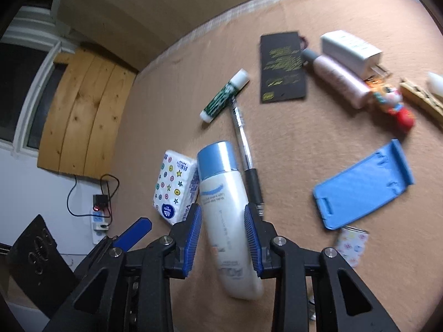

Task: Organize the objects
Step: 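Close the right tool on the sunscreen bottle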

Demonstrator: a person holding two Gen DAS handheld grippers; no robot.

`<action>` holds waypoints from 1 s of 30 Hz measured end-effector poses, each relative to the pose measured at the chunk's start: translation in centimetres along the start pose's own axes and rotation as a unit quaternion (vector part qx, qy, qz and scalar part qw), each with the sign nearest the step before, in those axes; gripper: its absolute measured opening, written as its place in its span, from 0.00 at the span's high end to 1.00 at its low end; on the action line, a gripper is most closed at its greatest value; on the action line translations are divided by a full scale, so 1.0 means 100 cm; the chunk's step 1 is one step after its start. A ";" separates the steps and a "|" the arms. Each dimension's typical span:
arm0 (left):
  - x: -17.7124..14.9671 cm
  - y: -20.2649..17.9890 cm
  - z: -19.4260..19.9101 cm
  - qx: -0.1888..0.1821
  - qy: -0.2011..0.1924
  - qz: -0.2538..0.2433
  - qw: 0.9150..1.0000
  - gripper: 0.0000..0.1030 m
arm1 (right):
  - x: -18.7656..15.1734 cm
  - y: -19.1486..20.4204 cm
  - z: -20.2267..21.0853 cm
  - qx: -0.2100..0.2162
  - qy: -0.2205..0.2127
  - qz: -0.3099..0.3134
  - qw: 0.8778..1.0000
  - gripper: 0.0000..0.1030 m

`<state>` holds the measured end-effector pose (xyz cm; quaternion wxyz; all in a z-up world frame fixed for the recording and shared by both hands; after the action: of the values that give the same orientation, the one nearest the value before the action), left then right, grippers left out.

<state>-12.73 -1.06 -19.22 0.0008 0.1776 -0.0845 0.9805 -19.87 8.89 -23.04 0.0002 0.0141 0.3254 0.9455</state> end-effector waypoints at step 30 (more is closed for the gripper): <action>-0.002 -0.026 -0.042 -0.120 0.068 -0.013 0.990 0.46 | -0.008 0.001 -0.014 -0.009 0.022 0.000 1.000 0.61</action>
<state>-13.87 2.18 -22.75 0.0408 0.1105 -0.1988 0.9729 -19.11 7.93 -24.08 -0.0064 -0.0067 0.3172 0.9483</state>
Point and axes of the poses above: each gripper's, at about its wrist camera, not at the fingertips, and z roughly against the way its jaws point, y to its left, x to its top, the point moved 10 cm from there along -z, roughly the way its jaws point, and after that the axes turned 8 degrees about y, right-handed, at the moved point
